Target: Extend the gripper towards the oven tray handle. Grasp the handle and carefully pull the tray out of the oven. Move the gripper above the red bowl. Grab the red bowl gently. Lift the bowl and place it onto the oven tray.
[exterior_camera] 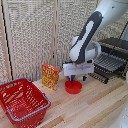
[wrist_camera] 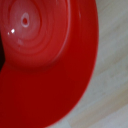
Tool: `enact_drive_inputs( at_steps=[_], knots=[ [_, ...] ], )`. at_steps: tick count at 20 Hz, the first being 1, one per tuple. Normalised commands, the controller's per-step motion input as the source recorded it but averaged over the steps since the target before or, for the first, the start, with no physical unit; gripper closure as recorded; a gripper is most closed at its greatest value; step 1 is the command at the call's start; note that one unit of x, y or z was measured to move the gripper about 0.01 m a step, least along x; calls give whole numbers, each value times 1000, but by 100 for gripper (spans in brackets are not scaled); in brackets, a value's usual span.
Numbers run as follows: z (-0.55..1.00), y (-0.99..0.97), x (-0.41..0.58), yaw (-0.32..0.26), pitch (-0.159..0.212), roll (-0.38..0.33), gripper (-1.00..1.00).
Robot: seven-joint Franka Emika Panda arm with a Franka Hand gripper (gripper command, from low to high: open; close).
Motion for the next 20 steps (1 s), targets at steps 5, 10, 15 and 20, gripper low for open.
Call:
enact_drive_inputs(
  at_steps=[5, 10, 15, 20],
  knots=[
    [-383, -67, -27, 1, -15, 66, -100],
    [-25, -22, 0, 14, 34, 45, 100],
    [0, -13, -1, 25, 0, 0, 100],
    [6, -17, 0, 8, 0, 3, 100]
  ],
)
